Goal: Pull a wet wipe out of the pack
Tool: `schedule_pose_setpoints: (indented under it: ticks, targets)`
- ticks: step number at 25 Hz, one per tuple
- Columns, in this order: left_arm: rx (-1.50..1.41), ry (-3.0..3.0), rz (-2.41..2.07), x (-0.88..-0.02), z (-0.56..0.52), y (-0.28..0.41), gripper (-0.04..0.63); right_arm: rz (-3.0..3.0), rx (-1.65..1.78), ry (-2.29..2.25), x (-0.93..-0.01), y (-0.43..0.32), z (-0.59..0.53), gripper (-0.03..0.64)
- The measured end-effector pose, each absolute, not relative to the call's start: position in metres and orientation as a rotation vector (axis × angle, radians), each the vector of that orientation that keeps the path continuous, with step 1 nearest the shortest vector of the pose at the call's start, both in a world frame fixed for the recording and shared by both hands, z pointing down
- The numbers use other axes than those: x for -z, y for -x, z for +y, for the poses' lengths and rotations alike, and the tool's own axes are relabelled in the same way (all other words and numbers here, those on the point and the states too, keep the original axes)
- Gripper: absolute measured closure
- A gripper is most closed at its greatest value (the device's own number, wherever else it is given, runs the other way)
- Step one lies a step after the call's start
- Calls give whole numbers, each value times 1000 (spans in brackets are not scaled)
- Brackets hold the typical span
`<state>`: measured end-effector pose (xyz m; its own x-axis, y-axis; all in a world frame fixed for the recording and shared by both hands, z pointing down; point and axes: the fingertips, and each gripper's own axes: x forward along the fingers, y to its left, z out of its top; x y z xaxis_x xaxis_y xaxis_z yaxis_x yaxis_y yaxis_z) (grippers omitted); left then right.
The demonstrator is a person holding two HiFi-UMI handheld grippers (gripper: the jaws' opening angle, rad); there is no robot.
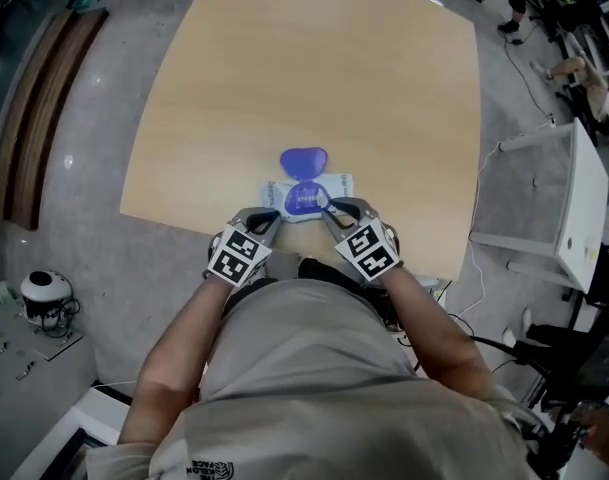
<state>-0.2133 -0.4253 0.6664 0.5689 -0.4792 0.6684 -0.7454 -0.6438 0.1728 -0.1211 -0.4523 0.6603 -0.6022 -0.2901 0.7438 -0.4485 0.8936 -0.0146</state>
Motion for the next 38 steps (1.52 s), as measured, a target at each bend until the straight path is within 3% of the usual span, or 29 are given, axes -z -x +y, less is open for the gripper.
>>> schedule_pose_setpoints:
  ticks: [14,20,38]
  targets:
    - [-921,-2310,-979,-692,-430,211,591,-2246,-276,-392,-690,139,-473,552]
    - [-947,-2303,-968,-698,-432,212,591,-2256,-283,-384,-692,141,-470,599]
    - [-1047,-2351,-906,-703,-431,208,591,-2259,-325,-564,-668,113,-480,607]
